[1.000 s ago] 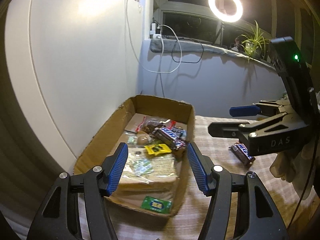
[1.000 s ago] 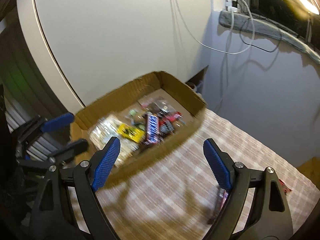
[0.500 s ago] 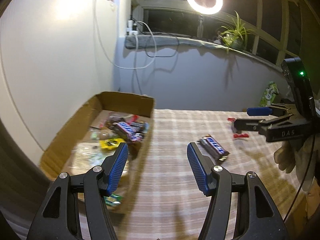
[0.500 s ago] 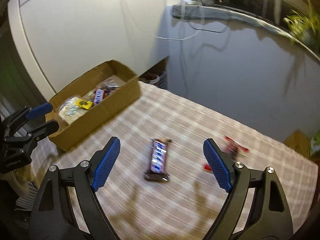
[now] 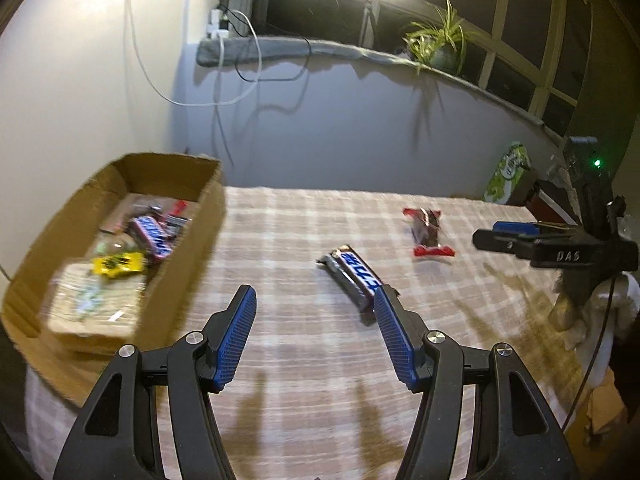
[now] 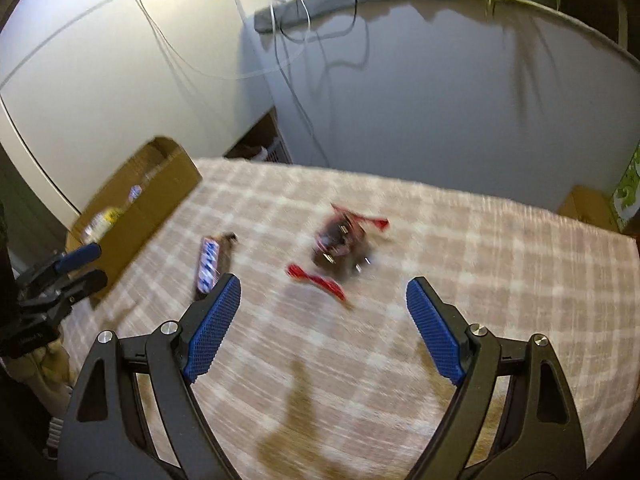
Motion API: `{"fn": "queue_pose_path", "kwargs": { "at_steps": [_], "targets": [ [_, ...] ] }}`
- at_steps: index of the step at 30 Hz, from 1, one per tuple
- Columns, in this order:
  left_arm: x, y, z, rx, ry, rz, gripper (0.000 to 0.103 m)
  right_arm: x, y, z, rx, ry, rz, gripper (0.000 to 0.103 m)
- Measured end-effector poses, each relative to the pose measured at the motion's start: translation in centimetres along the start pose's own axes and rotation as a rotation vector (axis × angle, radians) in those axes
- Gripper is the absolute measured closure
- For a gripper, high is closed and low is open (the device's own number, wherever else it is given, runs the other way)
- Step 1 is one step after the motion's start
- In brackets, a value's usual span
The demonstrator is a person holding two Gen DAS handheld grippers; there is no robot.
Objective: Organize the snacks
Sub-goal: 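Withdraw both grippers back to the remaining Snickers bar and red candy bag, then grasp the Snickers bar with the left gripper while the right grasps the red candy bag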
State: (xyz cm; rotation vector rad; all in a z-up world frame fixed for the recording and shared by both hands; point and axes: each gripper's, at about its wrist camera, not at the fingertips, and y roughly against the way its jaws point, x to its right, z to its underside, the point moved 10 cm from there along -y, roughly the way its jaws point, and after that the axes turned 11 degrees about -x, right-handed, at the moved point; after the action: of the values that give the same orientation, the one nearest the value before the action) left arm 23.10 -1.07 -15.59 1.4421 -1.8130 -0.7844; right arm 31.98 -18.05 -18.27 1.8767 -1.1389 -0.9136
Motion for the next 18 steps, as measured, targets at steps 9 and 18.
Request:
{"fn": "queue_pose_path", "kwargs": {
  "at_steps": [9,18],
  "targets": [
    [2.1,-3.2,-0.4,-0.065,0.019,0.051,0.042,0.9,-2.3,-0.2,-0.011,-0.007,0.025,0.018],
    [2.6,-6.0,-1.2,-0.114,0.053,0.056,0.042,1.1,-4.4,-2.3,-0.021,-0.081,-0.007,0.022]
  ]
}}
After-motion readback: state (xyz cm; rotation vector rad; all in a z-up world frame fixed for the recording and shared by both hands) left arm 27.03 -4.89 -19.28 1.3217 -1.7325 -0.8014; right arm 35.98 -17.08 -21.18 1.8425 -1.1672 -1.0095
